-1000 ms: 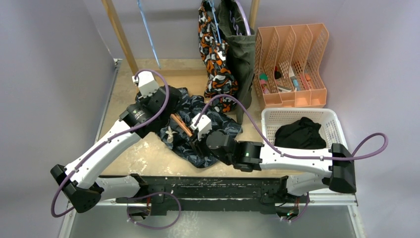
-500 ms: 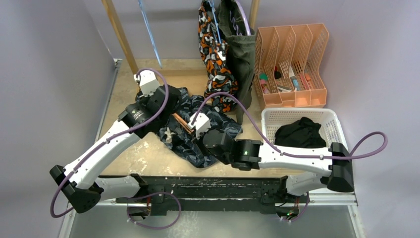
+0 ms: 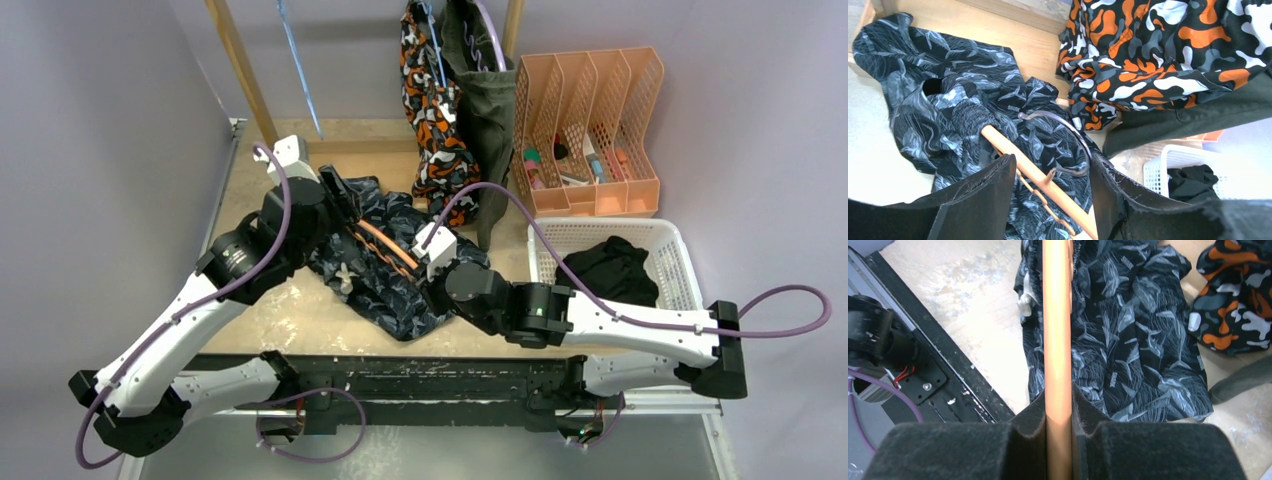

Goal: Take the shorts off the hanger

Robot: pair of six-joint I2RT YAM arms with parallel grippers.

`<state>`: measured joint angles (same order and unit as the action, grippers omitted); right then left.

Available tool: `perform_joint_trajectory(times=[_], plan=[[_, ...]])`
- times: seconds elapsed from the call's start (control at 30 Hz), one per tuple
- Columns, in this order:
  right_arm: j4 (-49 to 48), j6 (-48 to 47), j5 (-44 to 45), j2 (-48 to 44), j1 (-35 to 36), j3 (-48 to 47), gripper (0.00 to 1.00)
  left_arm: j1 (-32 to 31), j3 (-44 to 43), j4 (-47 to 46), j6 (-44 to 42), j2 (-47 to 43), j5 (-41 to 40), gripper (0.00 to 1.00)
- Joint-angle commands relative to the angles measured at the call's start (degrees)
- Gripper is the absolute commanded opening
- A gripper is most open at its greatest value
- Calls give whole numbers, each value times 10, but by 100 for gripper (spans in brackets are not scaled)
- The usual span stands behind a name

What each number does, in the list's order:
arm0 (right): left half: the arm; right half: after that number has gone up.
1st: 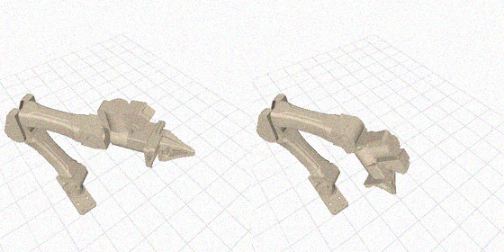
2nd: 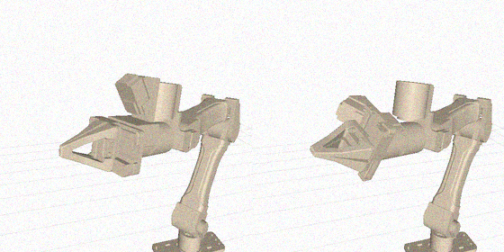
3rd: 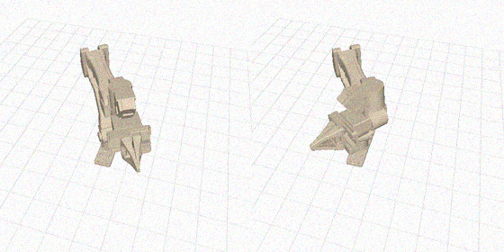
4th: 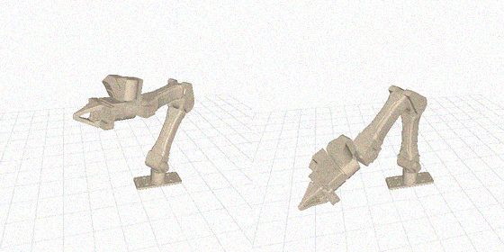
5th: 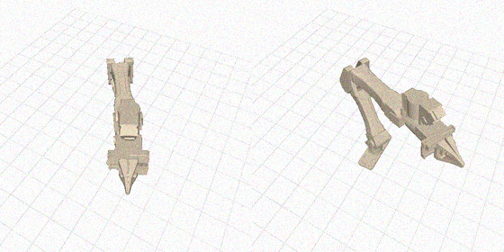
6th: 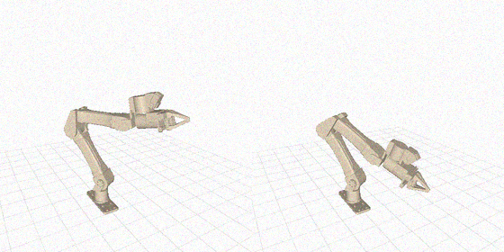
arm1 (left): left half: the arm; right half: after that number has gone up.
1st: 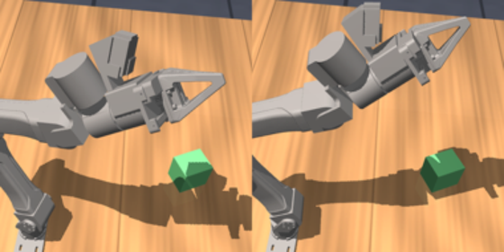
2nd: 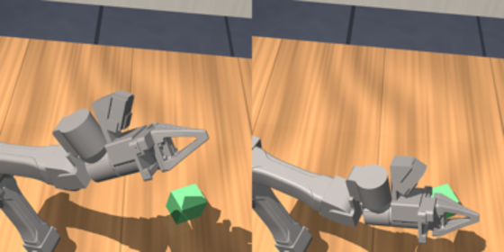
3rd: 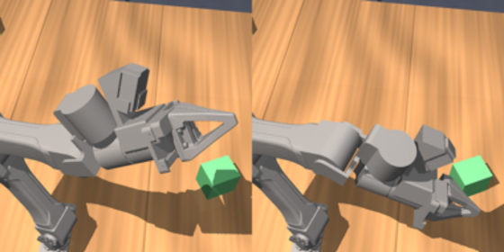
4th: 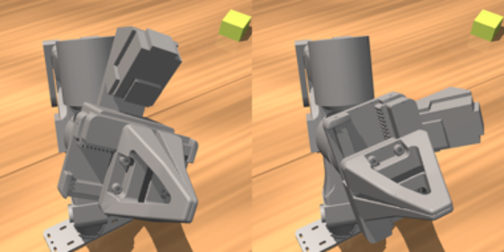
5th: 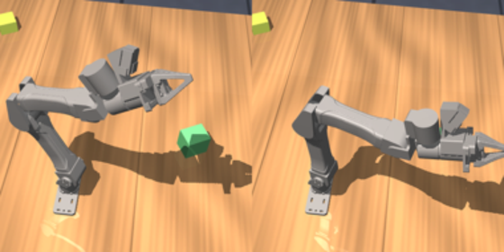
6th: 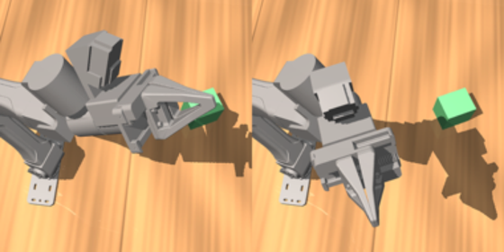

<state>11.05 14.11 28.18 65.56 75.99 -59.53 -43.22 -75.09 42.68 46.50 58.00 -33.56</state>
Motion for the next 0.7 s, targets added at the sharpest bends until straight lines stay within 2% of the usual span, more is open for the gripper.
perform_joint_trajectory(times=[0.0,0.07,0.17,0.3,0.47,0.67], plan=[[-2,40,10,-13,-8,0,0,5,1,-23,-40,-16,52,57],[7,52,-19,-16,-8,4,0,5,-2,-11,-41,-17,52,65],[13,72,-23,-22,-8,13,0,5,3,18,-43,-28,13,70],[16,106,-24,-32,-10,25,0,5,14,42,-21,-64,-55,73],[-4,139,-28,-50,-26,49,0,5,30,31,-17,-113,-64,76],[-22,159,-110,-64,-106,61,0,5,45,79,6,-121,-82,77]])
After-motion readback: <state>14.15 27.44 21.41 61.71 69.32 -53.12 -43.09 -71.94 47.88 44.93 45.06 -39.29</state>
